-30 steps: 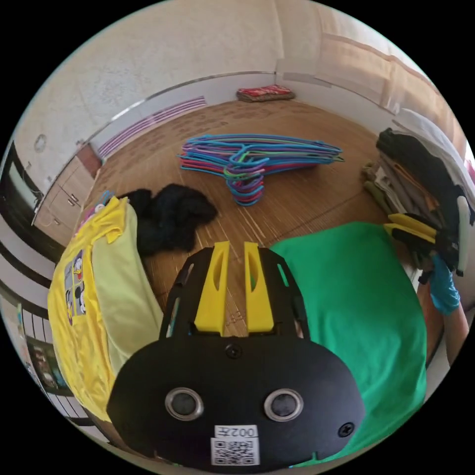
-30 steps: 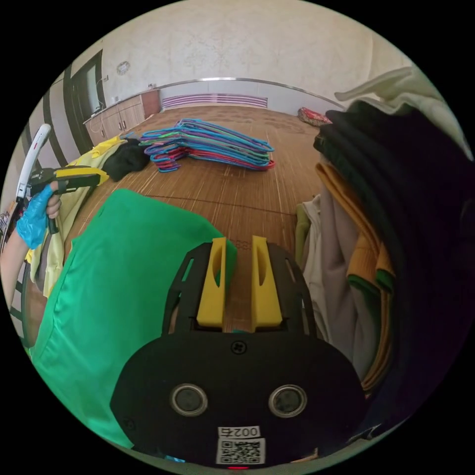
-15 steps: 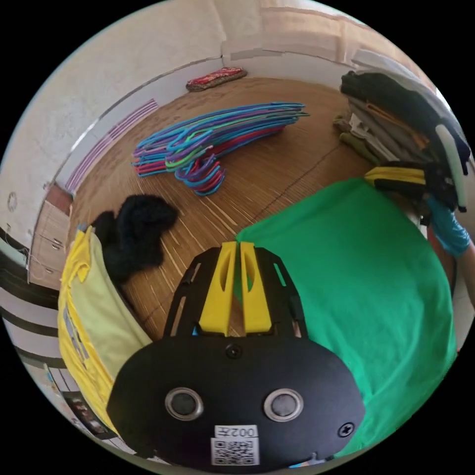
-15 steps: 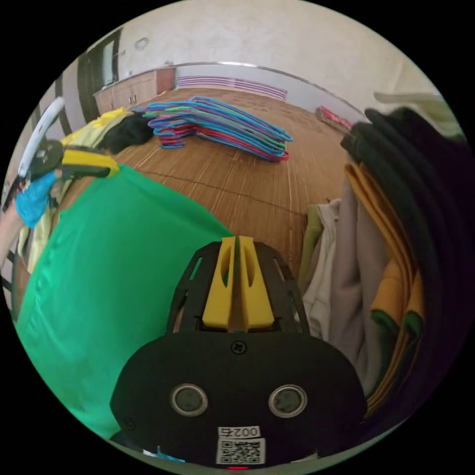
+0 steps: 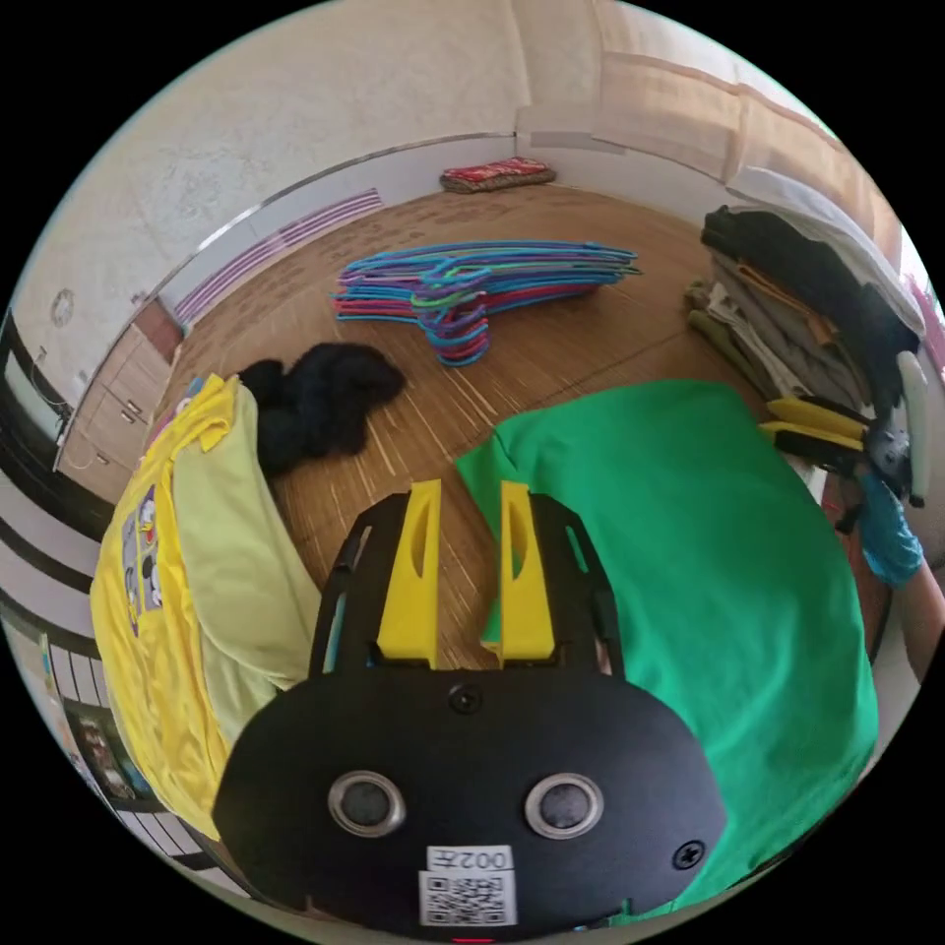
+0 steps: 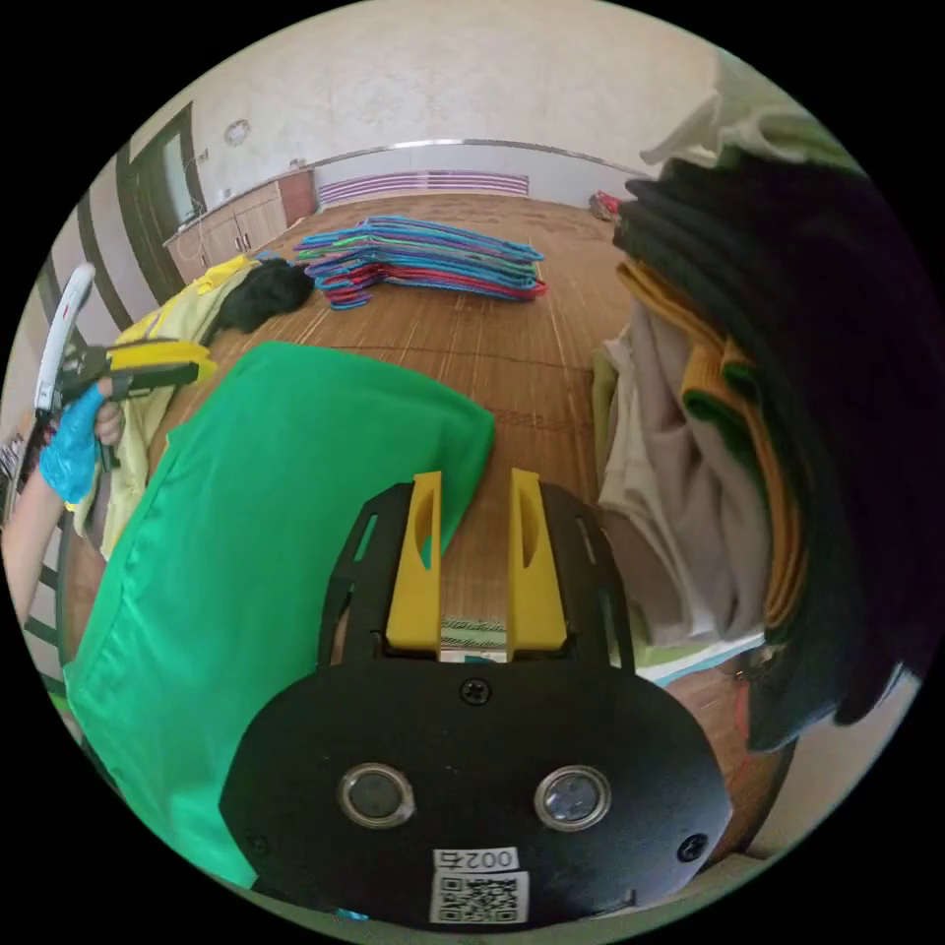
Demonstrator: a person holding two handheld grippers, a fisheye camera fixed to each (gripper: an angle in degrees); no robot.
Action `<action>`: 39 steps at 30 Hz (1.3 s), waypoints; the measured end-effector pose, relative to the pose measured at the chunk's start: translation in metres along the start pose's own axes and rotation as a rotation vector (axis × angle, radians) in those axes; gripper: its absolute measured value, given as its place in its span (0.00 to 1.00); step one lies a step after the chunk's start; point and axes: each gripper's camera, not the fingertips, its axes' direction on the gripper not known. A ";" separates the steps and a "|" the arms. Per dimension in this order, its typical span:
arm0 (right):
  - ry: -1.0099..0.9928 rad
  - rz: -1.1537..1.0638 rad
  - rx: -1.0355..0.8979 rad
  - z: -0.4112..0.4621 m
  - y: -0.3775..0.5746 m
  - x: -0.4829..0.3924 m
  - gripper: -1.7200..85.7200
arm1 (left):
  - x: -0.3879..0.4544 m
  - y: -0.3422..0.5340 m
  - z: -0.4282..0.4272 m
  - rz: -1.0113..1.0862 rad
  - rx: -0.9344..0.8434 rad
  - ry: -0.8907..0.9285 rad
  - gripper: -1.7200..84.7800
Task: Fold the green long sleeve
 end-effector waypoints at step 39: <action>-0.055 0.025 -0.035 -0.044 0.038 -0.094 0.02 | 0.042 0.243 -0.003 -0.015 -0.097 0.050 0.01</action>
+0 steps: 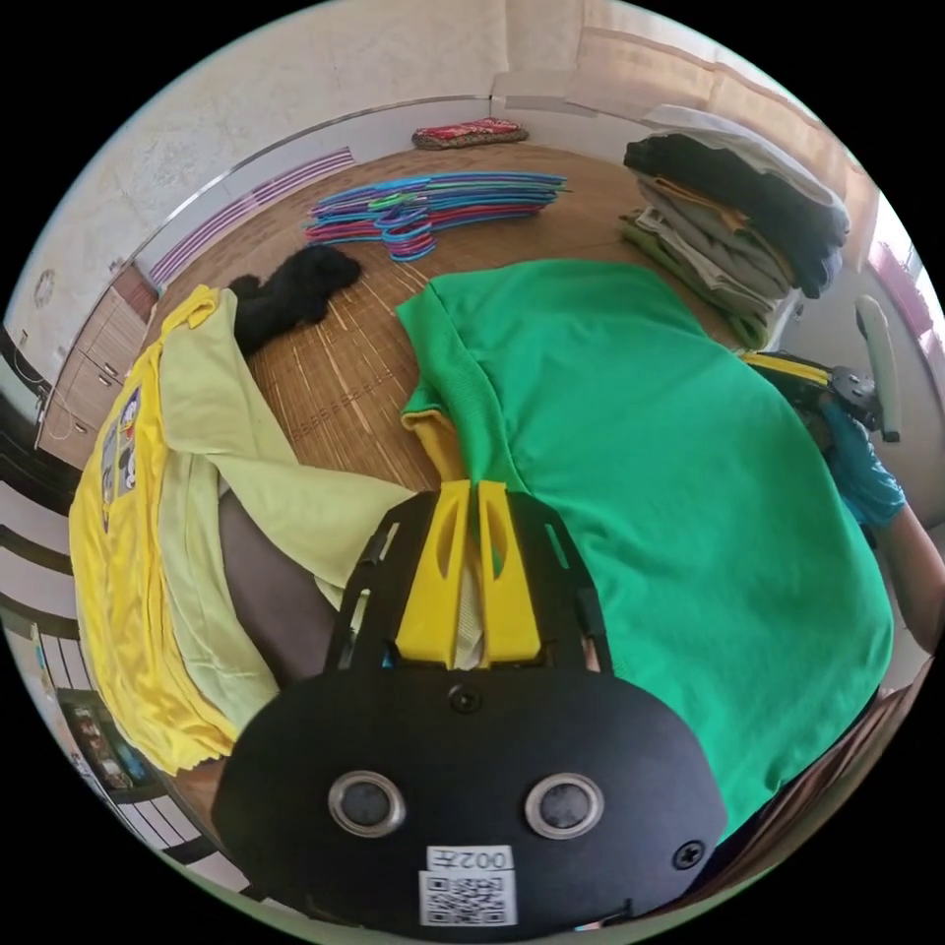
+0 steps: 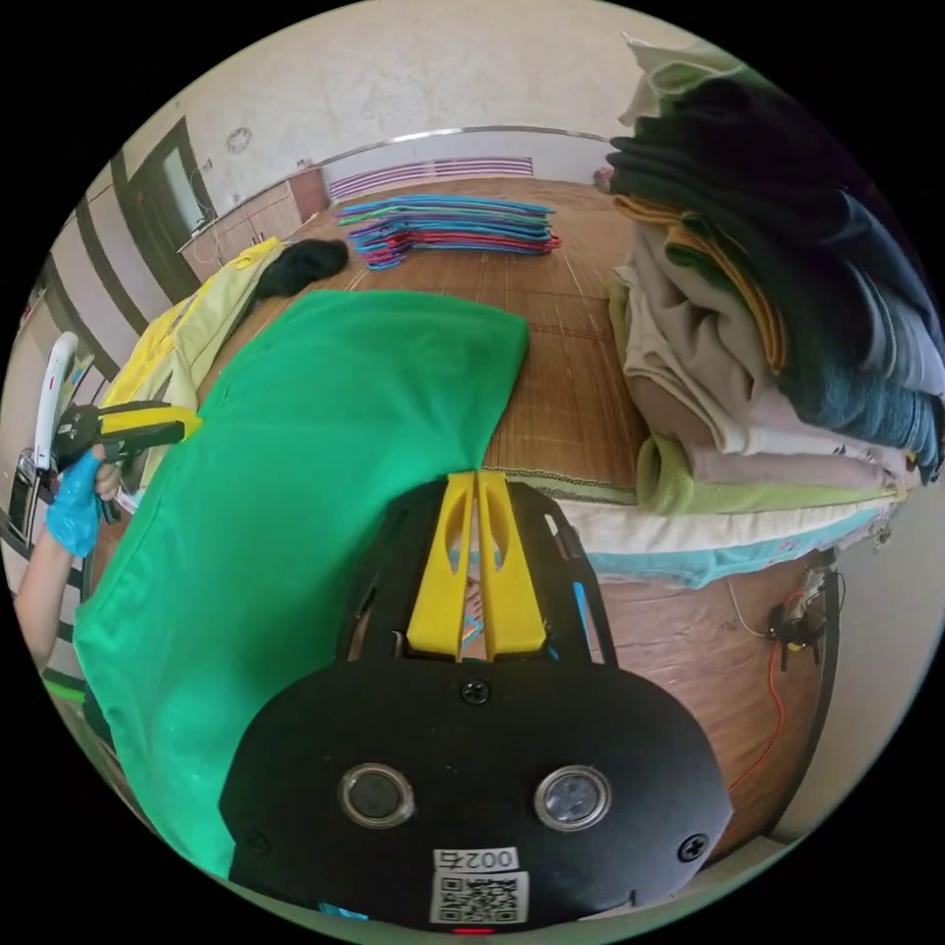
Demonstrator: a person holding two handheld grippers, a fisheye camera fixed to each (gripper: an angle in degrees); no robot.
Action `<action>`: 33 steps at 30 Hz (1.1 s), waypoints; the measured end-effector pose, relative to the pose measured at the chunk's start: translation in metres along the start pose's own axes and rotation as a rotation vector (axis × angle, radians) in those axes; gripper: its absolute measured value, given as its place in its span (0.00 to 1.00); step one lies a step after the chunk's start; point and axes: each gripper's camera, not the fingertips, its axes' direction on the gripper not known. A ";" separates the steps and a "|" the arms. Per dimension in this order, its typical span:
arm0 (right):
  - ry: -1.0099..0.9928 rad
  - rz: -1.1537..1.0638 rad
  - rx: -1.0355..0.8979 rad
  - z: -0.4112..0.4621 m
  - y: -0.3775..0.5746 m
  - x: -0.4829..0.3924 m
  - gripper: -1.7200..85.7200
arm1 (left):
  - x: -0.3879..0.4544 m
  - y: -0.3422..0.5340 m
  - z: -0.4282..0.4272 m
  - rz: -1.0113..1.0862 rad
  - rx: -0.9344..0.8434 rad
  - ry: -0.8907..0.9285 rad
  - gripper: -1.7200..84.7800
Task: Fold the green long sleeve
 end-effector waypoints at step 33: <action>-0.140 -0.402 -0.026 0.062 -0.240 -0.323 0.18 | -0.048 0.308 -0.015 -0.077 -0.062 0.435 0.07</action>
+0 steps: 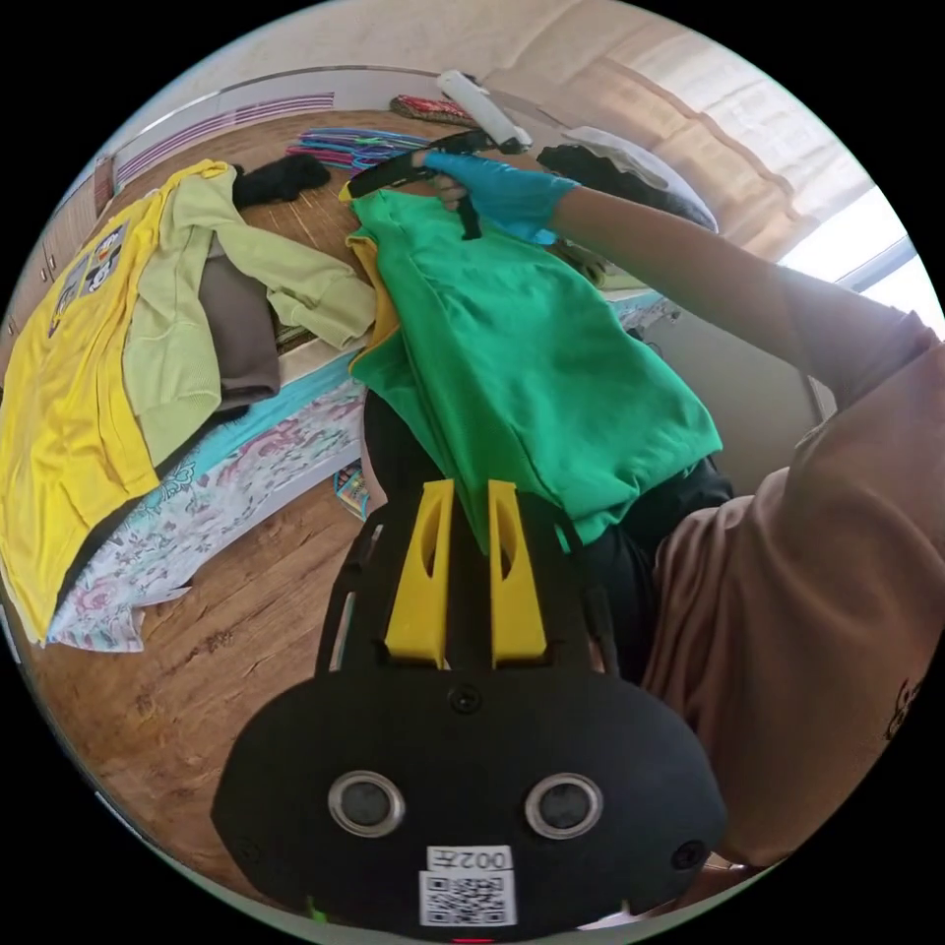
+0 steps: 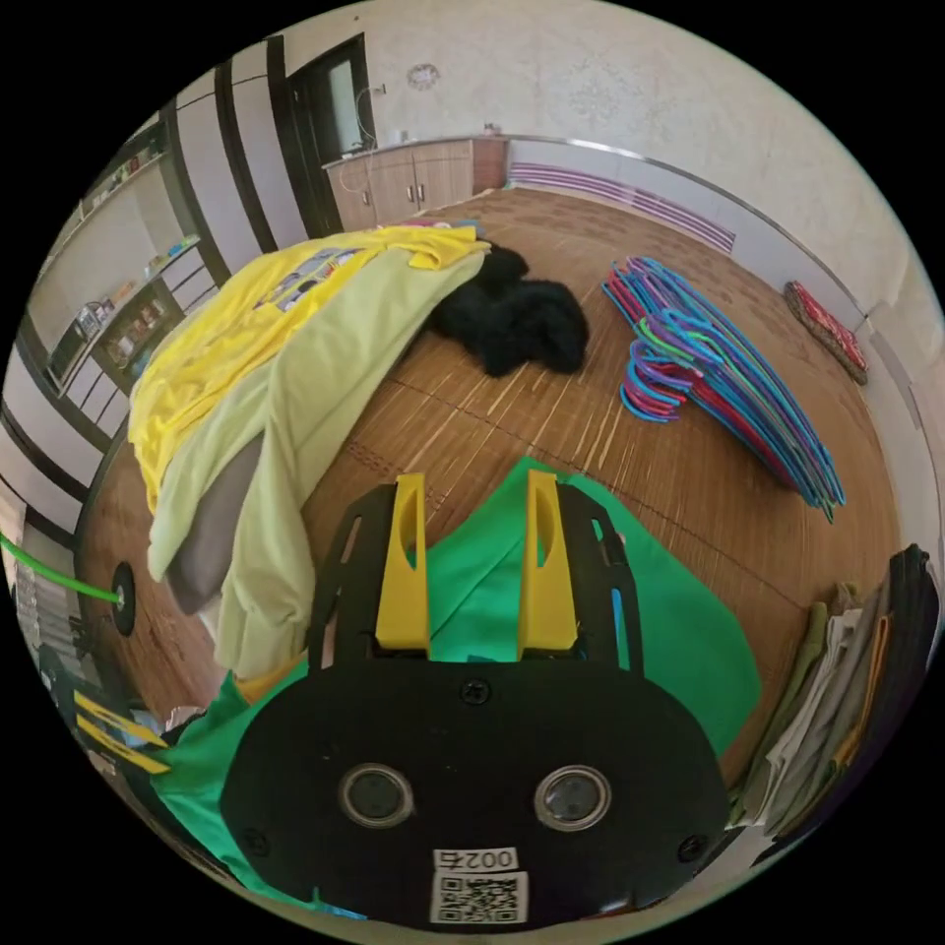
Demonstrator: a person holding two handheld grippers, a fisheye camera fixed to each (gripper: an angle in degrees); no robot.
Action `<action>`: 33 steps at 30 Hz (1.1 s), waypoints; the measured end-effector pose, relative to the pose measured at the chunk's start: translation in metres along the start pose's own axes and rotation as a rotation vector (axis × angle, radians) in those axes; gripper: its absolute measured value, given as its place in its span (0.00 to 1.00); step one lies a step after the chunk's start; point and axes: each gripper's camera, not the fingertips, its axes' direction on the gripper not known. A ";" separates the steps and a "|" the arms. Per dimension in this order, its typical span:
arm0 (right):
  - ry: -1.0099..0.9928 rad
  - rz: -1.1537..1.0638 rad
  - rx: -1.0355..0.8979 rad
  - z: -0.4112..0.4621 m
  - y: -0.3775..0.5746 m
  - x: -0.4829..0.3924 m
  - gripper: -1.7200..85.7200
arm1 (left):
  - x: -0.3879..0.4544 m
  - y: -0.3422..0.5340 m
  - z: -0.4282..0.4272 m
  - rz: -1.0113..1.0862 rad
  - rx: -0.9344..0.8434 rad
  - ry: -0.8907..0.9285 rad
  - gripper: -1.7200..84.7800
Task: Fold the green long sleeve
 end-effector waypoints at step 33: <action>-0.004 -0.019 0.200 -0.040 -0.043 -0.009 0.04 | -0.024 0.112 0.000 0.079 0.036 0.066 0.01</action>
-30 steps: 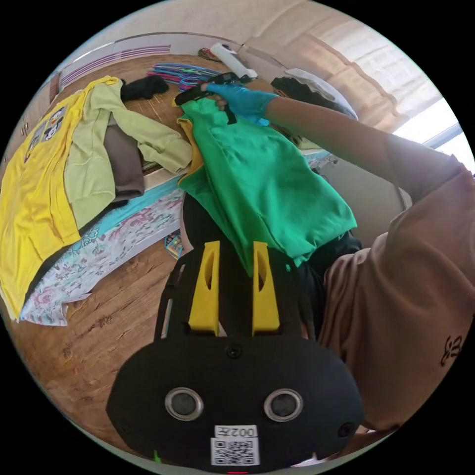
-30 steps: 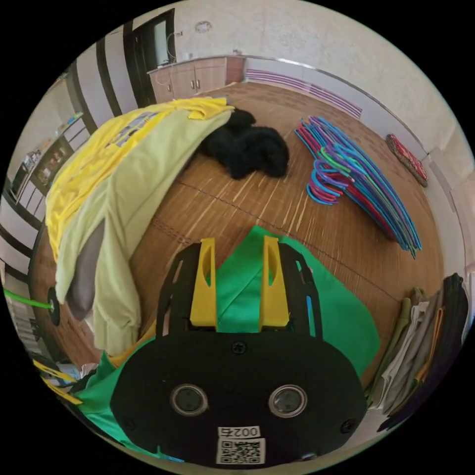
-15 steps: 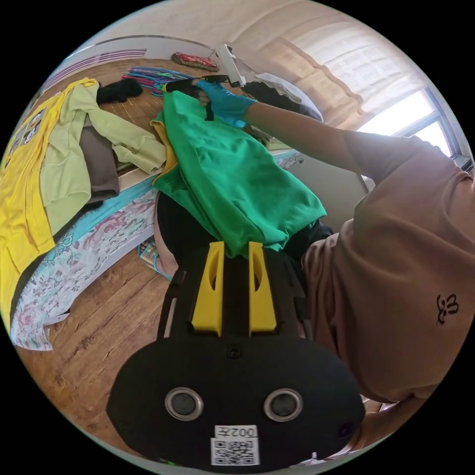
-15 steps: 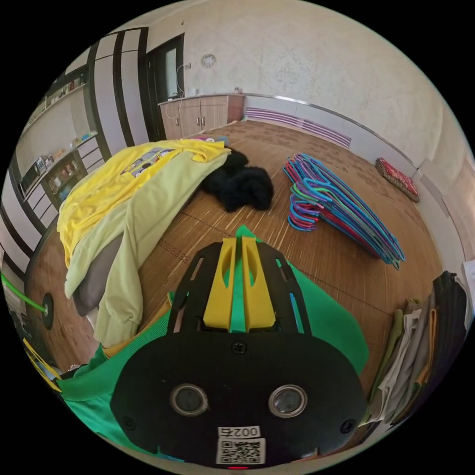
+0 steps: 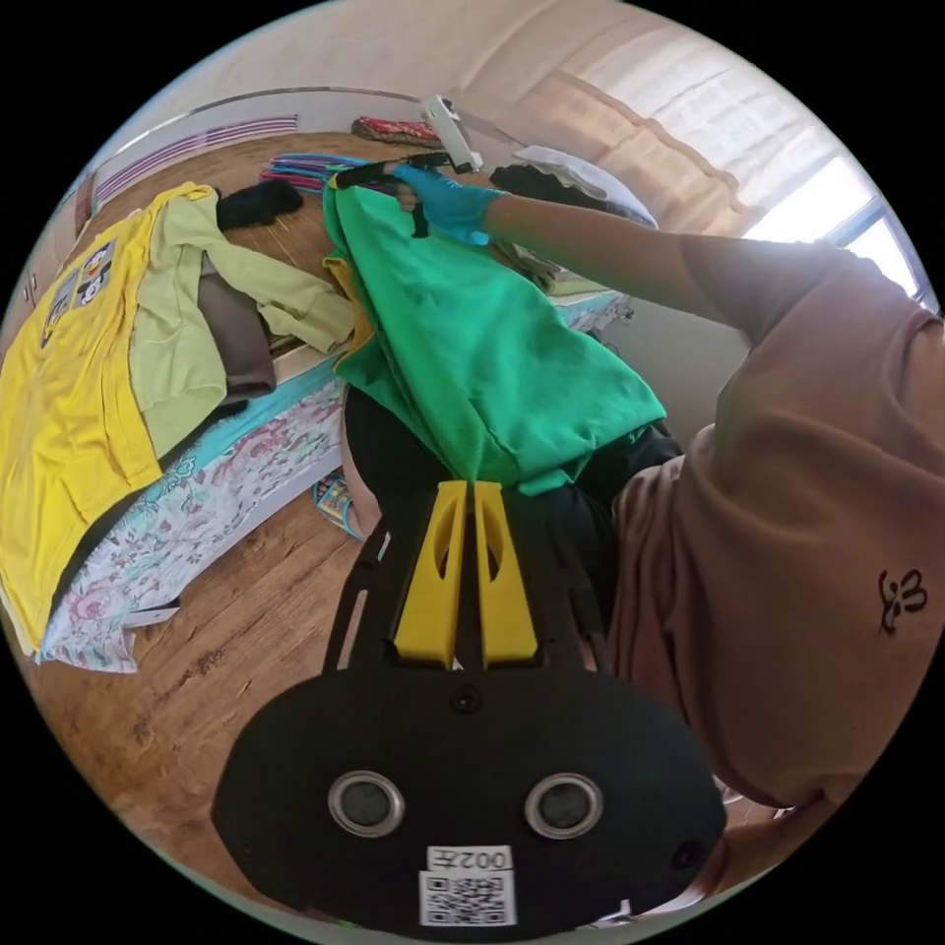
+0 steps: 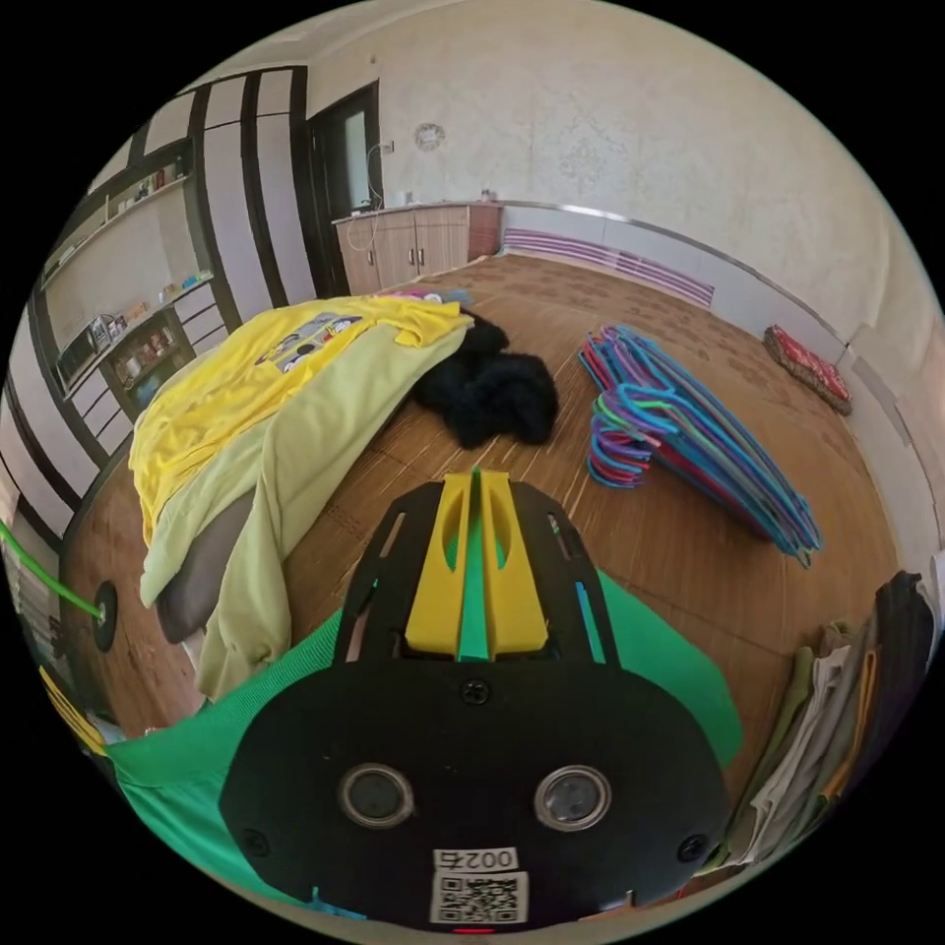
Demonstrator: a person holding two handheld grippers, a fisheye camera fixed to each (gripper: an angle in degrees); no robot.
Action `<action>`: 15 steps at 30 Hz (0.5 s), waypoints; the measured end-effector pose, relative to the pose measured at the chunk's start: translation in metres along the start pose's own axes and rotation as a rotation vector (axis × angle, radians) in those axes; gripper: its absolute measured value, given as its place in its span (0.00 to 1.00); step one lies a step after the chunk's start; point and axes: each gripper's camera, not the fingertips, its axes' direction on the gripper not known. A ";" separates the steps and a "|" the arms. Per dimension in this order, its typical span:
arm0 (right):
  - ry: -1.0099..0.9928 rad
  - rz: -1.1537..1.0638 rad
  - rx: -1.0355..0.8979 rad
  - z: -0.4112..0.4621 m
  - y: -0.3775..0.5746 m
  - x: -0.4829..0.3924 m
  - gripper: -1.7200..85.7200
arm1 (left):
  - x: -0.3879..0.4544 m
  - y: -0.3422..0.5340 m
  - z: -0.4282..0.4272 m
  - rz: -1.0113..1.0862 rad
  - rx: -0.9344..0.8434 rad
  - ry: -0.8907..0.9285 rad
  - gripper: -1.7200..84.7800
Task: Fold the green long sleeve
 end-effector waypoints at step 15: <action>-0.018 0.019 -0.220 -0.011 0.031 0.016 0.12 | 0.018 0.011 0.005 -0.022 -0.040 -0.011 0.01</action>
